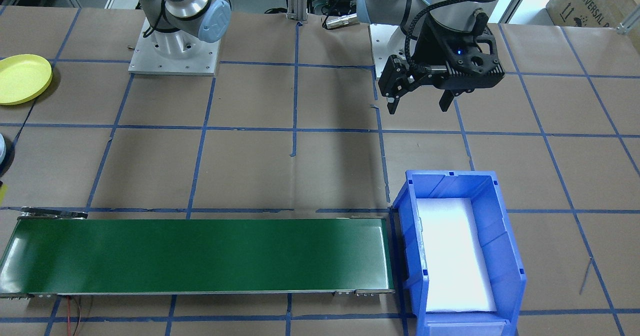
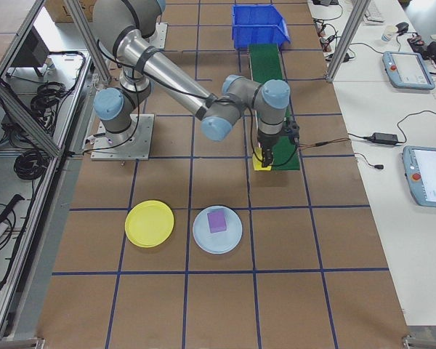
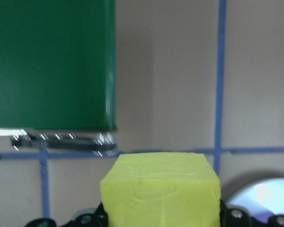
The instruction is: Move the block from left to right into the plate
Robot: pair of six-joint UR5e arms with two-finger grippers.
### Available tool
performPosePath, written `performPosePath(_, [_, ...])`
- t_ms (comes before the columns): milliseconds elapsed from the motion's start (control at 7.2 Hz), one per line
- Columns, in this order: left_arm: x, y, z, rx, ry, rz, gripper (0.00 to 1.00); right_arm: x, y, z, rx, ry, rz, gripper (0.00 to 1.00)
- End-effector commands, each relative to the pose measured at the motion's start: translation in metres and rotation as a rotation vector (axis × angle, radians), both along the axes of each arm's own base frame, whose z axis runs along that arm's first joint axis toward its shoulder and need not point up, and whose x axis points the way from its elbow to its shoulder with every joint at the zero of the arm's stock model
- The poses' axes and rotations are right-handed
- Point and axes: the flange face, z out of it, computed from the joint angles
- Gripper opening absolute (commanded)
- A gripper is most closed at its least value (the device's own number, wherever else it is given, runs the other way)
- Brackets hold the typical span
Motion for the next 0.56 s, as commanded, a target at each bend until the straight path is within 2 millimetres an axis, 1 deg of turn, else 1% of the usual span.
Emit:
performPosePath(0, [0.000,0.000,0.000,0.000,0.000,0.000,1.00,-0.078,0.136,0.003,0.039,-0.013,-0.015,0.41])
performPosePath(139, [0.000,0.000,0.000,0.000,0.000,0.000,1.00,-0.117,0.198,-0.018,0.066,-0.058,-0.107,0.41])
performPosePath(278, [0.000,0.000,0.000,0.000,0.000,0.000,1.00,-0.148,0.254,-0.040,0.091,-0.104,-0.176,0.41])
performPosePath(417, [0.000,0.000,0.000,0.000,0.000,0.000,1.00,-0.167,0.298,-0.053,0.109,-0.134,-0.255,0.43])
